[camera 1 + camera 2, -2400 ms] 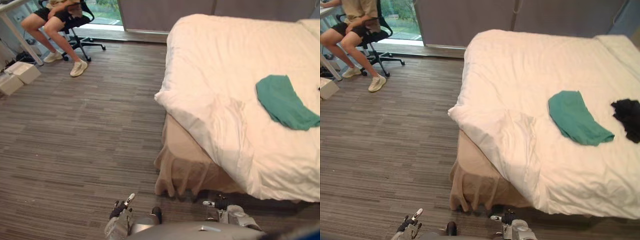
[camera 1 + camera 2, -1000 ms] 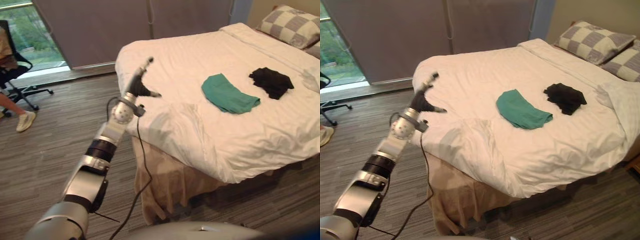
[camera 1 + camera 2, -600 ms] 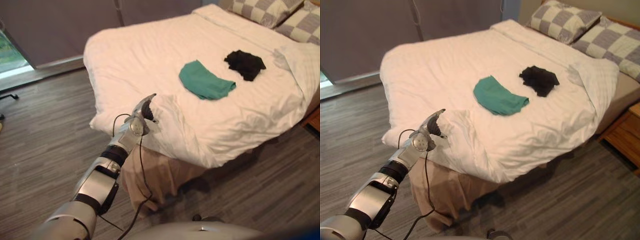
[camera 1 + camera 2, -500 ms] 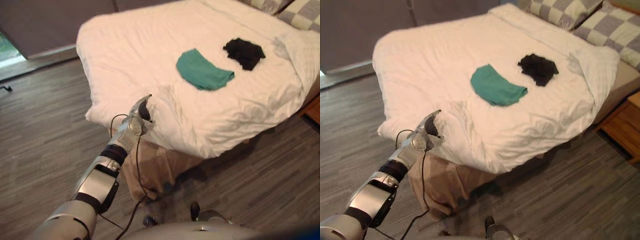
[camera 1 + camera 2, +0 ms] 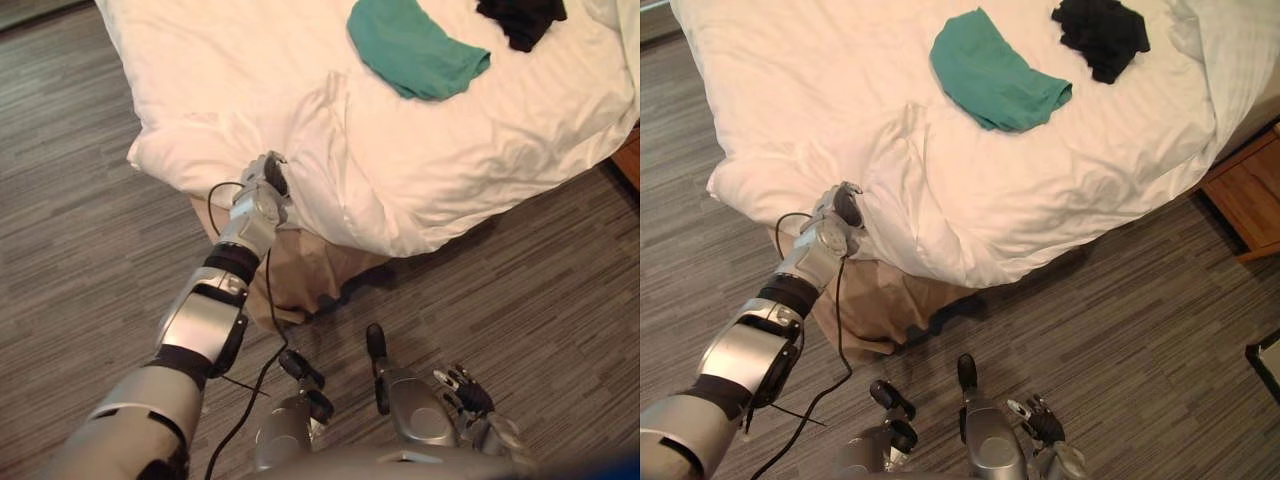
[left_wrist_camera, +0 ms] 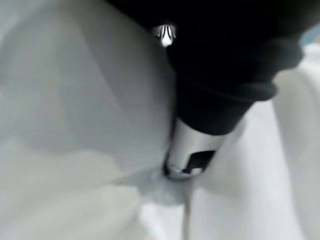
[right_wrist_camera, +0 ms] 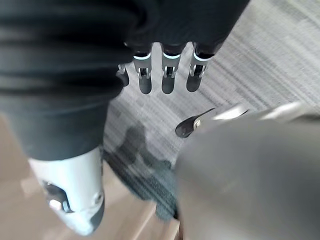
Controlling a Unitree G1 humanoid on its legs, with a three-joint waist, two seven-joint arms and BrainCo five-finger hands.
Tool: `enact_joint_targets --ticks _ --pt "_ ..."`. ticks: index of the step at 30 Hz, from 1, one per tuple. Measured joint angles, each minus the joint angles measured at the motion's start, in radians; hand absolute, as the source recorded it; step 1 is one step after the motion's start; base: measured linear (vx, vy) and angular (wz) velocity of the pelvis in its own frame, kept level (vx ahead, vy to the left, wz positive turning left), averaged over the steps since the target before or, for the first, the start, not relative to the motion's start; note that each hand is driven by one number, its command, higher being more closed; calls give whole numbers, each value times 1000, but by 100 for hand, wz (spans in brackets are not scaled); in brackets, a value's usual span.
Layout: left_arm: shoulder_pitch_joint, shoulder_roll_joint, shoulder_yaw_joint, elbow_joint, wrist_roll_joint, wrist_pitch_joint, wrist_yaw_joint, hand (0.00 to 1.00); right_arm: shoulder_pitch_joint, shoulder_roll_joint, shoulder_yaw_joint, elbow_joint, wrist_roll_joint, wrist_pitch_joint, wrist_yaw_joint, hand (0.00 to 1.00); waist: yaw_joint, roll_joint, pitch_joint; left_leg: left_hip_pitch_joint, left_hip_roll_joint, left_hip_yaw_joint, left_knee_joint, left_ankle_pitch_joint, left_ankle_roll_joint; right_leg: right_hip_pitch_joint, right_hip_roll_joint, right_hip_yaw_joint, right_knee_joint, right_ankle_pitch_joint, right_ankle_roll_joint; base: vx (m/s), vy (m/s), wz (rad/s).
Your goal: Tidy the bed and pick cloth on bed and put in laundry
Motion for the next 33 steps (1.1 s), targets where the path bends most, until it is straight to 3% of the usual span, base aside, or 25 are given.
enact_joint_targets --ticks 5,10,13,17,22,23,28,33 --pt "-36 -6 0 25 -77 -40 3 100 -17 12 13 -11 -1 -15 15 0 4 14 8 -8 0 -28 0 9 9 2 -3 -23 4 -3 4 49 0 12" --pt "-38 -6 -2 23 -174 -114 5 100 -14 12 10 -7 -15 -32 17 0 9 16 9 5 1 -66 1 16 9 27 -7 -65 24 -19 6 19 -7 24" --pt "-5 -5 -2 -69 -278 -158 18 100 -10 13 -5 5 -43 -50 17 0 25 21 9 32 -2 -111 0 18 9 62 -16 -107 56 -54 0 -12 -17 34" --pt "142 -4 -2 -259 -360 -215 28 100 3 13 -38 21 -74 -49 14 0 61 30 5 54 -3 -171 0 11 -2 110 -23 -170 72 -88 -12 -8 -29 47" --pt "558 -22 -3 -553 -455 -268 31 100 4 17 -92 56 -142 -12 -11 0 104 45 -14 88 -13 -261 1 11 -6 195 -35 -256 69 -133 -9 49 -19 48" --pt "603 -31 -3 -582 -470 -275 27 0 4 21 -99 61 -142 -6 -13 0 110 45 -19 88 -13 -271 1 11 -6 201 -35 -266 67 -136 -9 79 -46 45" --pt "901 -148 -2 -700 -564 -330 -43 0 -5 37 -127 132 -182 51 -26 0 158 50 -92 111 -24 -350 5 10 -8 271 -28 -320 41 -170 0 140 -65 36" --pt "1032 -179 4 -700 -644 -368 -85 0 -45 40 -163 206 -254 96 -2 0 177 66 -133 126 -20 -446 6 5 -15 307 -14 -343 35 -186 13 137 -105 19"
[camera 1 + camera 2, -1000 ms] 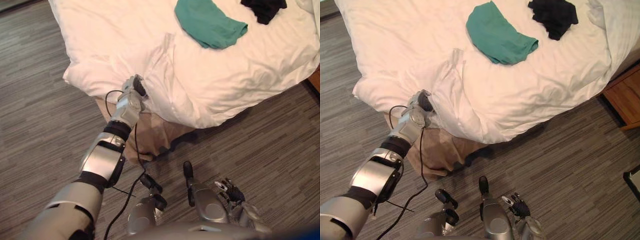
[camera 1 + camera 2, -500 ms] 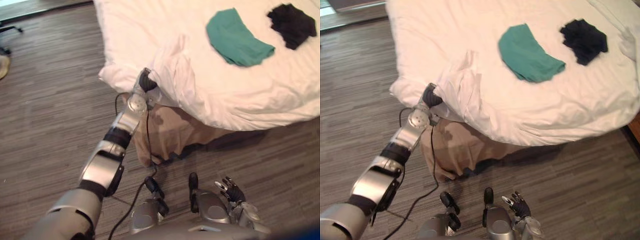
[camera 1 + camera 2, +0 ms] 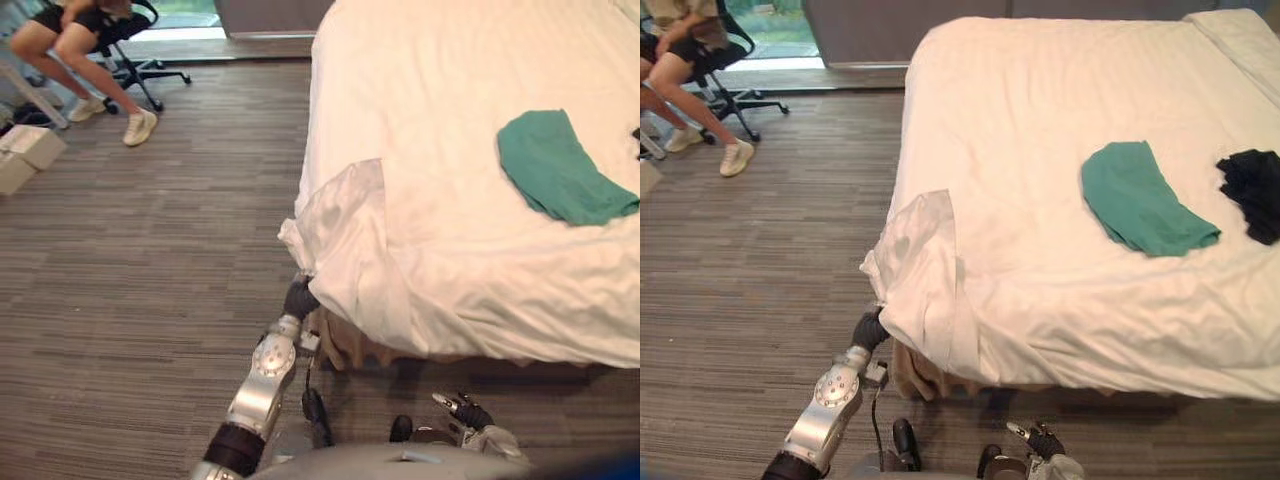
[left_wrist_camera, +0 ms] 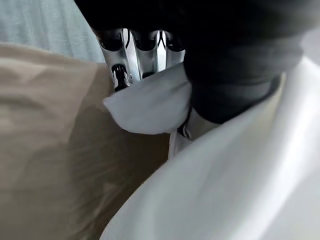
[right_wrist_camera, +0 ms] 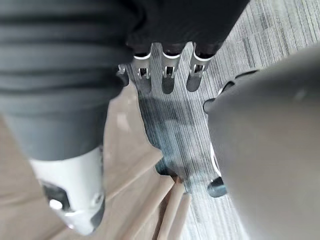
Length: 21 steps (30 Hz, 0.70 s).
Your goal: Tidy the bed and pick cloth on bed and put in laundry
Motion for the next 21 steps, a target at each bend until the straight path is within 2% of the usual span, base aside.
enact_joint_targets --ticks 3,6,8,10,13,17,20,21 --pt "43 -35 29 58 -115 6 26 0 -13 3 -22 25 -44 17 12 0 21 0 -3 30 3 -39 -1 1 -1 35 3 -5 -1 -6 9 98 -68 4" --pt "57 -77 84 174 -195 2 94 0 -25 6 -29 44 -44 30 13 0 23 1 -3 36 6 -80 -3 6 -10 56 2 -30 -3 -9 14 54 -27 25" --pt "75 -101 230 315 -317 -30 187 0 -38 14 -32 61 -66 38 14 0 31 0 -3 39 10 -83 -2 7 -10 65 7 -36 -6 -9 14 20 -22 13" --pt "84 -99 353 413 -398 -50 239 0 -34 21 -52 67 -78 50 14 0 47 -1 -3 55 9 -88 -3 5 -13 89 7 -47 -15 -10 14 5 -19 12" --pt "116 -98 510 524 -534 -90 286 0 -29 27 -75 78 -85 61 13 0 50 -4 -17 56 3 -114 -5 -9 -32 108 4 -87 -25 -24 14 -63 18 35" --pt "139 -121 695 691 -633 -84 332 0 -28 44 -109 84 -113 66 11 0 62 -18 -23 55 -13 -130 -5 -16 -39 124 -7 -108 -32 -40 8 -95 54 24" --pt "173 -154 872 787 -791 -85 372 0 -27 55 -150 113 -126 75 10 0 75 -30 -43 55 -23 -131 -6 -23 -29 125 -21 -110 -33 -46 5 -80 52 4" --pt "180 -158 891 797 -818 -92 372 0 -28 55 -152 118 -129 76 10 0 75 -32 -46 55 -25 -131 -6 -24 -30 125 -23 -110 -33 -46 5 -40 37 5"
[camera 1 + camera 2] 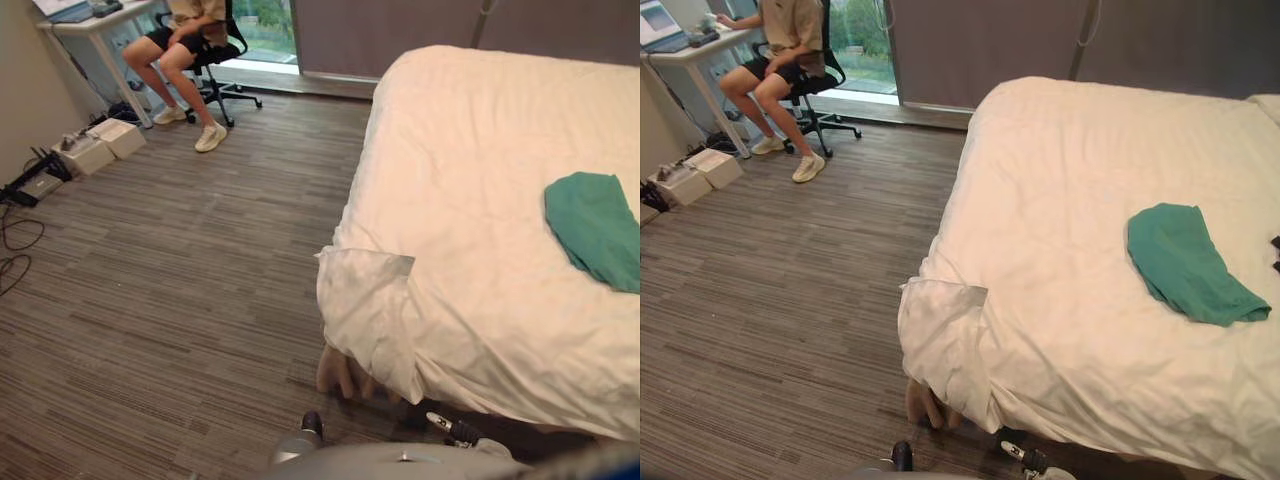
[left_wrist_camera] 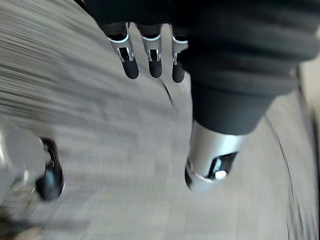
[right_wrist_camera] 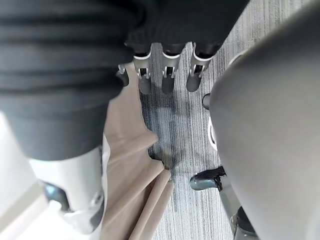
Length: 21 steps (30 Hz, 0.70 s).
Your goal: Tidy the bed and pick cloth on bed and put in laundry
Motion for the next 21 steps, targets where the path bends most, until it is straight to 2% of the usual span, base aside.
enact_joint_targets --ticks 3,4,5,6,8,9,11,12,15,18,19,21 --pt "-7 -5 119 -3 -112 -61 -2 0 -4 3 -4 1 -24 11 0 0 0 -7 -7 7 -5 6 0 -9 10 9 -8 -3 1 -1 1 -15 36 1" --pt "-15 1 152 -19 -123 -99 -5 0 -5 3 -4 1 -24 19 1 0 0 -7 -7 16 -6 15 0 -14 11 18 -11 -3 1 -2 3 -16 15 -4" --pt "-28 16 176 -89 -121 -171 -11 0 -10 3 -3 -2 -23 31 1 0 1 -6 -7 31 -2 56 1 -22 14 34 -16 -4 2 -9 1 -12 7 -4" --pt "-33 20 180 -111 -120 -188 -12 0 -10 3 -2 -2 -22 34 1 0 1 -6 -8 33 0 64 1 -22 14 35 -17 -4 4 -14 2 0 0 0" --pt "-101 79 196 -335 -101 -305 -43 0 -1 1 20 -2 -16 46 -1 0 6 -13 -14 11 10 88 60 -41 17 19 -25 2 26 -22 3 42 -16 -1" --pt "-111 91 196 -364 -100 -315 -46 0 -1 1 23 -2 -12 48 -1 0 8 -14 -15 1 14 89 79 -46 20 16 -25 6 29 -22 2 43 -35 -17" --pt "-193 158 195 -572 -35 -377 -54 0 4 -4 43 -1 29 48 -9 0 11 -17 -17 -51 37 92 198 -96 12 -2 -24 30 45 -21 3 36 -44 -26" --pt "-213 173 194 -624 -10 -387 -50 0 6 -4 47 -1 34 46 -11 0 9 -18 -18 -56 40 94 211 -101 12 -4 -23 36 45 -21 3 30 -44 -26" --pt "-291 240 136 -834 166 -413 -13 0 10 -8 51 0 49 17 -19 0 -4 -13 -39 -52 47 131 175 -94 6 -45 -19 81 66 -17 -1 21 -28 -39" --pt "-367 291 12 -999 324 -416 26 0 13 -14 48 -5 49 -1 -22 0 -17 -3 -42 4 33 186 44 -33 5 -74 -21 123 89 -1 1 8 12 -45" --pt "-392 315 -40 -1044 400 -393 27 0 14 -18 46 -18 50 -7 -27 0 -35 6 -37 31 26 201 1 -19 5 -78 -22 135 96 2 2 -22 60 -27" --pt "-429 351 -137 -1084 498 -347 -9 0 22 -22 45 -35 53 -10 -31 0 -49 10 -31 39 21 228 0 -25 8 -95 -32 167 126 3 3 -35 101 -40"
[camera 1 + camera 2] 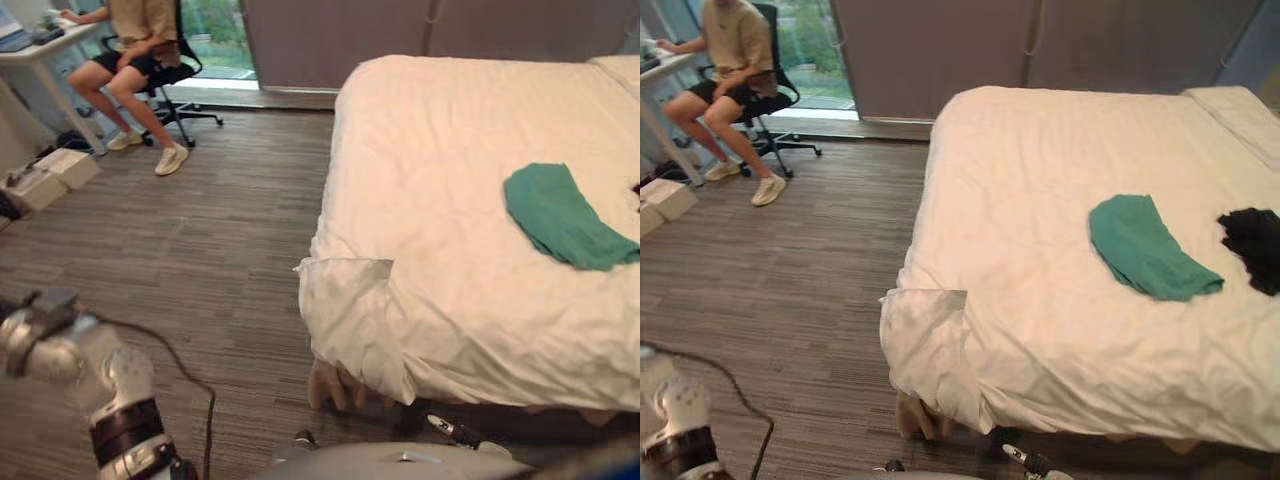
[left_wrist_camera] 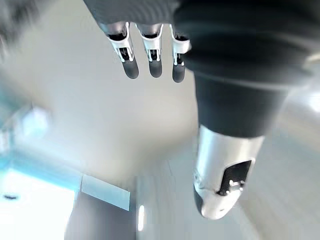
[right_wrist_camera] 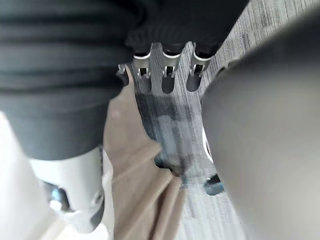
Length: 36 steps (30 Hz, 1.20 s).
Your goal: Tidy the bed and pick cloth on bed and put in laundry
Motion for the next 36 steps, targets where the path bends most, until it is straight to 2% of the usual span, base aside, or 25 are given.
enact_joint_targets --ticks 1,2,4,5,8,10,11,12,13,16,17,19,23,24,26,27,32,36 --pt "-17 19 -64 -27 58 38 -36 0 6 0 0 -10 14 -8 -1 0 -4 2 1 7 -2 17 0 -11 3 -13 -5 23 21 0 0 -28 104 -47" --pt "-30 25 -96 -36 90 58 -58 0 9 1 0 -17 15 -11 -1 0 -6 3 2 12 -3 27 -1 -17 1 -16 -8 27 30 1 1 -30 102 -30" --pt "-66 24 -229 -55 231 117 -145 0 19 3 -1 -35 17 -21 -2 0 -18 2 6 32 -8 49 -1 -35 5 -20 -14 49 51 11 2 -39 105 -27" --pt "-71 21 -291 -56 299 148 -190 0 22 3 -1 -42 17 -31 -3 0 -33 4 4 35 -10 50 -1 -41 9 -22 -18 49 59 14 3 -29 85 -18" --pt "-75 -21 -405 -54 409 223 -269 0 34 9 -3 -66 20 -54 -3 0 -44 2 3 31 -10 54 -1 -43 12 -53 -24 49 109 18 0 -21 50 -3" --pt "-65 -57 -479 -46 452 289 -323 0 40 10 -10 -70 34 -61 -3 0 -44 1 3 28 -8 57 0 -42 11 -73 -25 52 138 18 0 -7 18 -10" --pt "-59 -79 -534 1 475 338 -367 0 43 10 -27 -68 34 -62 -3 0 -44 1 1 28 -7 69 0 -38 4 -83 -23 60 142 18 0 7 -8 -21" --pt "-56 -88 -558 46 499 368 -390 0 42 11 -42 -65 34 -62 -3 0 -43 3 -3 27 -7 76 0 -38 3 -83 -20 66 130 18 0 10 -13 -25" --pt "-53 -91 -572 79 507 389 -398 0 42 11 -46 -64 33 -62 -4 0 -43 6 -5 27 -8 79 0 -37 2 -81 -18 72 115 18 0 22 -21 -30" --pt "-34 -87 -625 222 538 489 -447 0 39 12 -87 -63 32 -62 -9 0 -44 18 -8 26 -16 124 0 -31 8 -50 -7 84 -14 18 1 33 -46 -48" --pt "-32 -85 -644 259 538 520 -481 0 38 11 -92 -64 31 -61 -12 0 -50 27 -10 27 -17 130 0 -29 8 -46 1 90 -35 29 4 34 -37 -29" --pt "-30 -79 -665 277 538 559 -526 0 38 10 -93 -64 19 -57 -18 0 -59 26 -11 31 -13 131 0 -29 7 -43 7 99 -48 31 3 31 -25 -7" --pt "-33 -33 -697 326 528 643 -666 0 39 8 -86 -62 -6 -44 -32 0 -62 18 -13 34 -6 131 0 -29 3 -28 24 102 -81 43 7 72 -39 -4" --pt "-33 -16 -703 349 527 678 -707 0 37 7 -81 -63 -6 -35 -34 0 -63 17 -12 37 -6 129 0 -30 3 -19 25 101 -94 49 10 71 -13 -6" --pt "-33 3 -715 382 528 718 -746 0 37 5 -69 -63 -6 -29 -40 0 -62 14 -12 46 -6 128 0 -32 0 -5 26 101 -114 58 13 62 -5 -7" --pt "-33 19 -724 389 527 744 -769 100 36 3 -60 -63 -6 -27 -40 0 -63 12 -13 46 -7 125 0 -32 0 3 26 100 -126 62 12 47 0 0" --pt "-37 34 -740 420 486 777 -867 100 35 3 -26 -64 -6 -22 -41 0 -67 3 -19 48 -8 113 0 -32 -1 28 24 75 -158 73 13 21 0 10" --pt "-37 38 -769 422 490 834 -971 100 33 2 -18 -67 -5 -16 -41 0 -66 3 -19 51 -6 111 -1 -33 -3 37 22 67 -168 75 12 -3 -1 1"
